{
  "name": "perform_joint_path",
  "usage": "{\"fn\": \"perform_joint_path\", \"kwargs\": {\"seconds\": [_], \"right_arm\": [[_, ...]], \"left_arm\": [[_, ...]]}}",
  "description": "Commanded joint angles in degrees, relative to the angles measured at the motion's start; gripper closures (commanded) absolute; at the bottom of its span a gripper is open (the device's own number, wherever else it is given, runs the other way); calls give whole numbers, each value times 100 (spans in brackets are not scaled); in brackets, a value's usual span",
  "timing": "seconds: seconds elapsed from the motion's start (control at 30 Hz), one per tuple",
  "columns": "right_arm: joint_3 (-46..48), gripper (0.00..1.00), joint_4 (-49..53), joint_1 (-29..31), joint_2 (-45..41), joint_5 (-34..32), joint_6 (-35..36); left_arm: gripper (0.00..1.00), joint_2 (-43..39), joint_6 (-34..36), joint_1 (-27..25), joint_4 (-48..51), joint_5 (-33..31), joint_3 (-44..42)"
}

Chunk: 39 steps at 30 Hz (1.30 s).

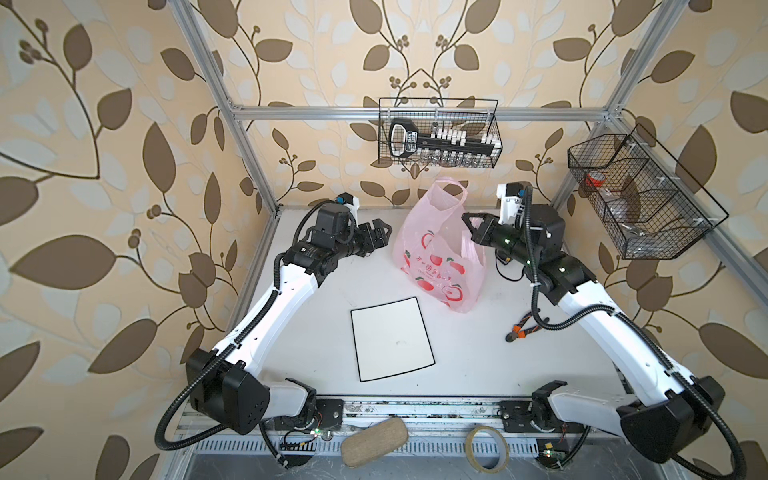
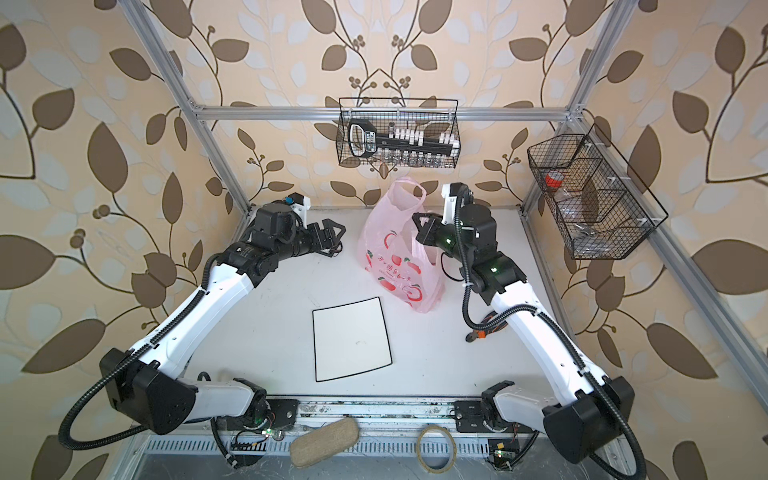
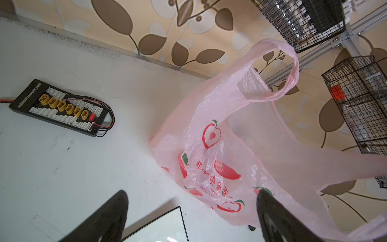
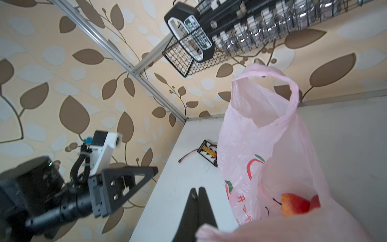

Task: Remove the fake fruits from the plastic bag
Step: 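Grasp the bag handle nearest the left gripper while the right gripper grasps the other handle, then lift the pink bag by its handles with both grippers, pulling it open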

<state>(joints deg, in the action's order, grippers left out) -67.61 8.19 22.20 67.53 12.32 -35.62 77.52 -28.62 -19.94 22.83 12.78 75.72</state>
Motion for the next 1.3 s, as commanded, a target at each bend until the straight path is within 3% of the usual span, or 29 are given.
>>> {"fn": "perform_joint_path", "kwargs": {"seconds": [0.0, 0.23, 0.43, 0.57, 0.87, 1.27], "right_arm": [[515, 100, 305, 83, -428, 396, 457], [1345, 100, 521, 290, -1123, 482, 467], [1581, 100, 518, 497, -1174, 475, 422], [1655, 100, 533, 782, -1165, 413, 427], [1690, 100, 518, 1547, -930, 332, 533], [1630, 100, 556, 1736, -726, 514, 661]], "left_arm": [[7, 241, 197, -60, 11, 336, 531], [5, 1047, 516, -351, 140, 517, 1512], [4, 2060, 1213, -586, 890, 499, 3076], [4, 2624, 1161, -756, 1109, 529, 3875], [5, 3355, 1291, -1299, 994, 324, 4833], [8, 4076, 1036, -1398, -24, 180, 5182]]}}
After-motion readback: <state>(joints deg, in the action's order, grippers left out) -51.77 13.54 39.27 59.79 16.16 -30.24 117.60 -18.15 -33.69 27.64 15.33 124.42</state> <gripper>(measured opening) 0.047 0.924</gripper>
